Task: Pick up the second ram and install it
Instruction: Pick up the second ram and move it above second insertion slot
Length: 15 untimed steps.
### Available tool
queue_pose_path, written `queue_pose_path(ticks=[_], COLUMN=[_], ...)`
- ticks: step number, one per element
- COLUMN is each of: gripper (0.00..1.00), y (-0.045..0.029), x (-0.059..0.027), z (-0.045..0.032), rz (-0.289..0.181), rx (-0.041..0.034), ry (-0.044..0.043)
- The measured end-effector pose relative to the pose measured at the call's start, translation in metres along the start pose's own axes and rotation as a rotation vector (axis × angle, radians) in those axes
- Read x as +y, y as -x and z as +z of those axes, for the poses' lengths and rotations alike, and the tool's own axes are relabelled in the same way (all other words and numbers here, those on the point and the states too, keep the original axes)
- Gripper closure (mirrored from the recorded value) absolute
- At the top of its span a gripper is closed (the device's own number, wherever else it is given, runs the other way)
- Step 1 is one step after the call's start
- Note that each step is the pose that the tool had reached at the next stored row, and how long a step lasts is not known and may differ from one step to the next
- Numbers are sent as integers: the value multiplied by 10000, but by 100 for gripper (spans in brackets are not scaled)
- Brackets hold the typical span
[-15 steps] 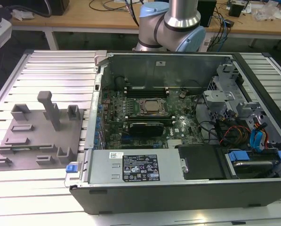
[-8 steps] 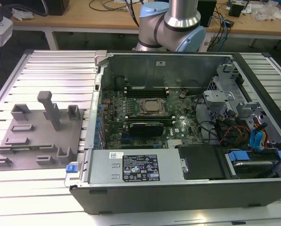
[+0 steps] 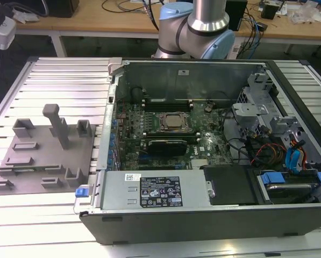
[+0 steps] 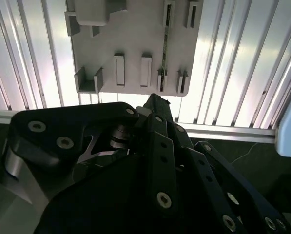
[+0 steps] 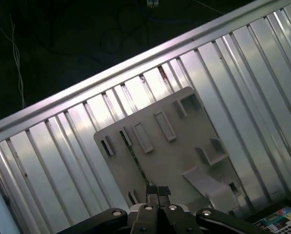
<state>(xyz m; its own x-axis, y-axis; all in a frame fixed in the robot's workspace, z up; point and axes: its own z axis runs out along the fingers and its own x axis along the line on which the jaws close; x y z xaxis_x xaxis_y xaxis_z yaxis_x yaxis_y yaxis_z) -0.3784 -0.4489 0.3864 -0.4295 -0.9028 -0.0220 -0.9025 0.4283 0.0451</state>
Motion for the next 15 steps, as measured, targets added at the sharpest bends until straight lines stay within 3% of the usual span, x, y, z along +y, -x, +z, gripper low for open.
queue_pose_path(ticks=[10, 15], gripper=[92, 92], y=[0, 0], x=[0, 0], z=[0, 0], rz=[-869, -1536], rx=[40, 70], ry=[19, 34])
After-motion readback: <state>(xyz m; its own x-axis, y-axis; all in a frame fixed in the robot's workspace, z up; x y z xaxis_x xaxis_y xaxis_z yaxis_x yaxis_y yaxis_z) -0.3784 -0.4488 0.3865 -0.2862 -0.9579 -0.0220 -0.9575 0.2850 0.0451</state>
